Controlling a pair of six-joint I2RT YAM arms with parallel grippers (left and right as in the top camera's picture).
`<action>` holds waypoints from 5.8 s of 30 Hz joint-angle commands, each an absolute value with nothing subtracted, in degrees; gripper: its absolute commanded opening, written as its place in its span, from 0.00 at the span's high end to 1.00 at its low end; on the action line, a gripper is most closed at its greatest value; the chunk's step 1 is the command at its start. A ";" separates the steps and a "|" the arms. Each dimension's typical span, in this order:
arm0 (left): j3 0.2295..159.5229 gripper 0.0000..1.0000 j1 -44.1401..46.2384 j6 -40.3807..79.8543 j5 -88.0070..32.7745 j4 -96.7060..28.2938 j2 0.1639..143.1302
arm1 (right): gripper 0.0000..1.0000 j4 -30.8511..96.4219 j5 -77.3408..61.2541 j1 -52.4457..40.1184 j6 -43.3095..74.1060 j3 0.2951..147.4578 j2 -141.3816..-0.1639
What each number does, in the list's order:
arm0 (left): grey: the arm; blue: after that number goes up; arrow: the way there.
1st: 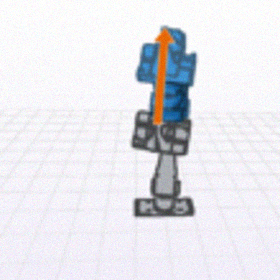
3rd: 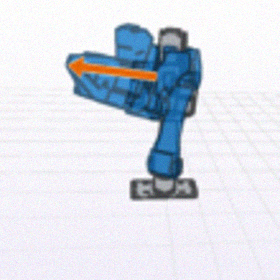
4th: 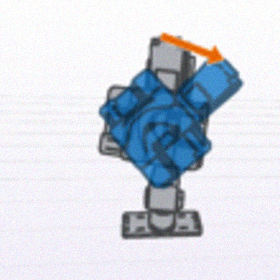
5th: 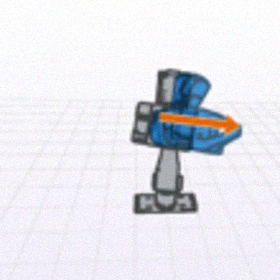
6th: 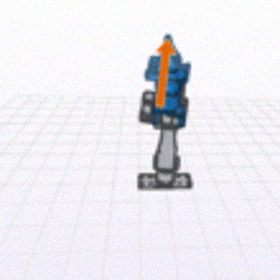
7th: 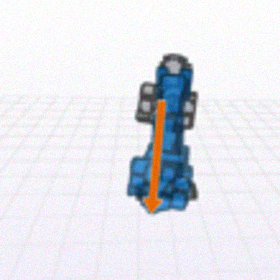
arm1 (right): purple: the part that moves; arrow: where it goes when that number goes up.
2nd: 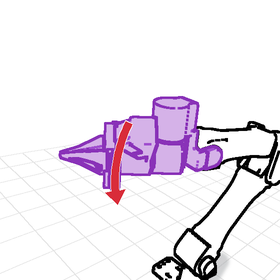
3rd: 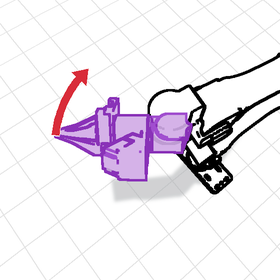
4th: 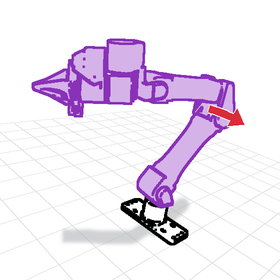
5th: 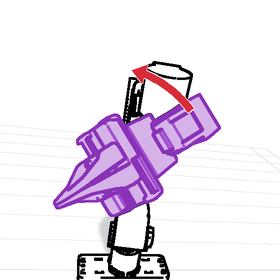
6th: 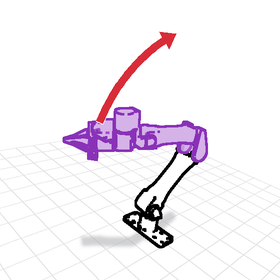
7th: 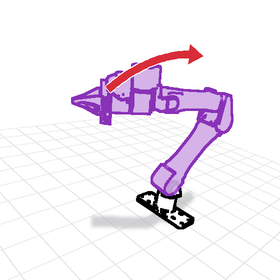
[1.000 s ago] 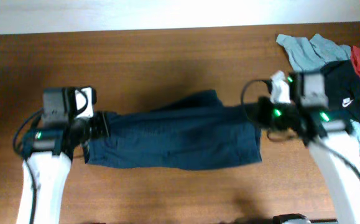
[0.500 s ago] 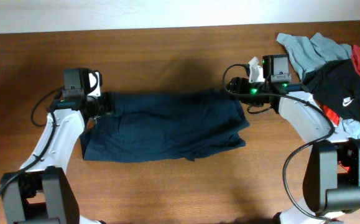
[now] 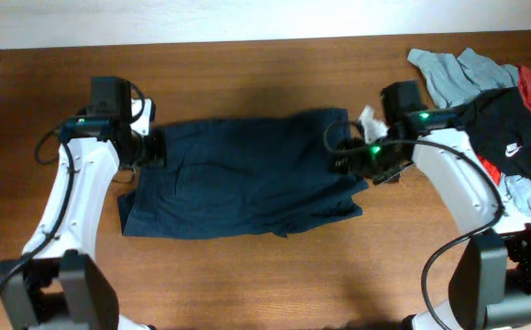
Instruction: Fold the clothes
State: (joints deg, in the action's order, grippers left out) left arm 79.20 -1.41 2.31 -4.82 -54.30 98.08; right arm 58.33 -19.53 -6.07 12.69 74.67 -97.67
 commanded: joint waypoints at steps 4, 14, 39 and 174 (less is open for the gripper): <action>78.61 0.52 -4.97 8.56 -2.96 -57.71 102.15 | 0.13 61.60 -10.79 -6.37 18.22 71.53 -97.19; 78.56 0.51 -5.37 8.49 -1.83 -57.28 110.02 | 0.90 41.30 -16.40 -6.35 25.61 57.49 -97.23; 83.61 0.27 -5.26 -2.46 -13.67 -49.67 102.15 | 0.20 56.01 -18.41 0.86 15.18 64.55 -82.87; 84.31 0.40 -2.48 5.10 -13.72 -63.29 103.35 | 0.94 34.09 -36.56 14.59 16.23 48.36 -65.54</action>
State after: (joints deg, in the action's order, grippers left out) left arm 79.13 -2.33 5.63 -14.20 -59.90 104.12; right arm 30.89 -37.28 14.85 20.45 48.21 -70.50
